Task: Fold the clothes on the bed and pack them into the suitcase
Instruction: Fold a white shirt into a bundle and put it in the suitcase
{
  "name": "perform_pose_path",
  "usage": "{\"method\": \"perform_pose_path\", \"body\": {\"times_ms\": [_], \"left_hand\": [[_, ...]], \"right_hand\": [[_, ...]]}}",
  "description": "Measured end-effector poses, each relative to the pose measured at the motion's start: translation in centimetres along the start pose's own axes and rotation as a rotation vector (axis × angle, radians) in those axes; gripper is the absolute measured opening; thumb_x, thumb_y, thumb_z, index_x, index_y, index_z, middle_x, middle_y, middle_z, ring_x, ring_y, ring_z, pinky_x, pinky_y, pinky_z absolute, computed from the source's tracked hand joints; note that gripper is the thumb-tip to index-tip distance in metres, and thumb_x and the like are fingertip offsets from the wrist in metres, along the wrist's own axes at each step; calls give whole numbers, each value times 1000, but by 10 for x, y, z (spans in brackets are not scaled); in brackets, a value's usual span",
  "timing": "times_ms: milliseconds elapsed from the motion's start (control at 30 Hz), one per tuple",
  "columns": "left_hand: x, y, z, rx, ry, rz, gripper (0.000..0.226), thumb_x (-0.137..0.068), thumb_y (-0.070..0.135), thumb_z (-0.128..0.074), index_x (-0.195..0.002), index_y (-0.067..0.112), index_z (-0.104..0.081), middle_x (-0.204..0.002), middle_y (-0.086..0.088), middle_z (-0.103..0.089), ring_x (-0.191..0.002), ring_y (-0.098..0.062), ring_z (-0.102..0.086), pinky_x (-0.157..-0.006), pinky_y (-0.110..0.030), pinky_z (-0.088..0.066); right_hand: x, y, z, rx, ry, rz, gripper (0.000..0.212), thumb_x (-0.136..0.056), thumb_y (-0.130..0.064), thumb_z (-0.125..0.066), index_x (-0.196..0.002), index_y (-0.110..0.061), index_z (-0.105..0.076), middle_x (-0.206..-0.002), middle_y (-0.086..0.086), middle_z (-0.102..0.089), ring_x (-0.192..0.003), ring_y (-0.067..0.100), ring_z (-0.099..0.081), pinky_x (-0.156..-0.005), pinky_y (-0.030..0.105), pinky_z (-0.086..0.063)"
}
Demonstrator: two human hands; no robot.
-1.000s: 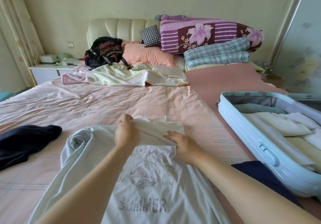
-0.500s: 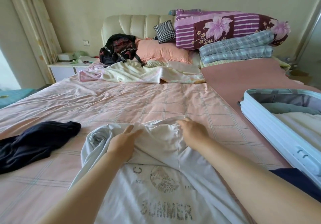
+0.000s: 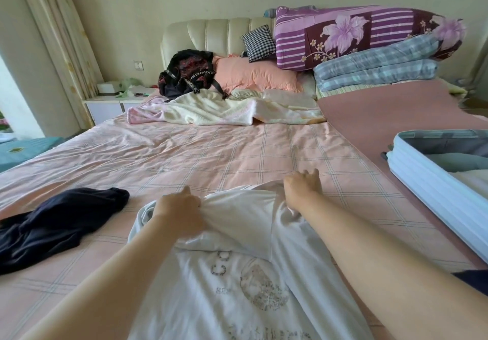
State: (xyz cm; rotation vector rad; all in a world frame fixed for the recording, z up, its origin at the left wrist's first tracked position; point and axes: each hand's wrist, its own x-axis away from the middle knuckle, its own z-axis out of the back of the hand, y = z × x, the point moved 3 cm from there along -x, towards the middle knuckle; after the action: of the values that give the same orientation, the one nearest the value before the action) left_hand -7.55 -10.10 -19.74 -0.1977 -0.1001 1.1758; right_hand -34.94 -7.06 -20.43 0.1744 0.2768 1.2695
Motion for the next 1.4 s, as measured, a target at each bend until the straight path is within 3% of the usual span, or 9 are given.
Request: {"method": "perform_pose_path", "body": {"times_ms": [133, 367, 600, 700, 800, 900, 1100, 1267, 1400], "left_hand": [[-31, -18, 10, 387, 279, 78, 35, -83, -5, -44, -101, 17, -64, -109, -5, -55, -102, -28, -50, -82, -38, -43], [-39, -64, -13, 670, -157, -7, 15, -87, 29, -67, -99, 33, -59, -96, 10, -68, -79, -9, -63, -63, -23, -46], [-49, -88, 7, 566, 87, 69, 16, -94, 26, -63, -93, 21, -78, -91, -4, -73, -81, -23, -65, -71, -28, -51], [-63, -97, 21, 445, 366, 108, 24, -93, 35, -53, -93, 26, -75, -104, -1, -71, -101, -26, -58, -90, -33, -43], [-72, -98, 3, 306, 179, 184, 27, -86, 31, -61, -113, 33, -65, -121, 0, -62, -115, -26, -54, -97, -37, -40], [-61, -97, -20, 501, -33, 305, 22, -92, 22, -53, -111, 14, -58, -117, -7, -61, -103, -27, -59, -76, -29, -42], [-21, -124, -31, 865, -98, 445, 28, -93, 31, -50, -86, 10, -67, -87, -14, -64, -73, -25, -56, -66, -29, -42], [-18, -130, -12, 1015, 192, 431, 15, -101, 18, -41, -102, 14, -55, -88, -14, -58, -66, -25, -53, -56, -27, -40], [-19, -144, 26, 185, 395, 212, 35, -98, 9, -41, -131, 21, -42, -104, -10, -60, -84, -30, -62, -57, -31, -40]], "right_hand": [[-13, -3, 4, -295, 175, 125, 44, -90, -9, -47, -130, -24, -55, -132, 3, -51, -119, 26, -50, -97, 40, -43], [-33, -28, -6, -533, 52, 301, 39, -99, -24, -55, -135, -38, -59, -135, -8, -55, -119, 21, -58, -92, 33, -48], [-46, -65, 20, -732, 205, 78, 26, -89, -10, -51, -74, -18, -70, -75, 4, -65, -78, 31, -60, -61, 31, -43], [-60, -55, 22, -778, 281, -208, 22, -93, -12, -50, -92, -7, -72, -92, 12, -70, -89, 34, -64, -71, 29, -45], [-67, -58, 7, -797, 58, -274, 21, -87, -14, -59, -104, -8, -71, -111, 13, -71, -101, 32, -65, -84, 31, -53], [-54, -73, -3, -706, -124, -161, 42, -88, -19, -54, -129, -10, -56, -134, 14, -56, -122, 36, -54, -100, 41, -48], [-13, -127, 35, -665, 357, 234, 56, -84, -30, -33, -130, -17, -63, -133, 7, -59, -117, 32, -57, -99, 43, -43], [15, -189, 42, -631, 30, 462, 54, -103, -43, -35, -156, -29, -31, -166, 8, -18, -151, 24, -21, -122, 41, -16], [20, -204, 34, -571, -62, 430, 60, -105, -50, -23, -160, -35, -5, -168, 6, -3, -154, 24, -8, -123, 51, -7]]}}
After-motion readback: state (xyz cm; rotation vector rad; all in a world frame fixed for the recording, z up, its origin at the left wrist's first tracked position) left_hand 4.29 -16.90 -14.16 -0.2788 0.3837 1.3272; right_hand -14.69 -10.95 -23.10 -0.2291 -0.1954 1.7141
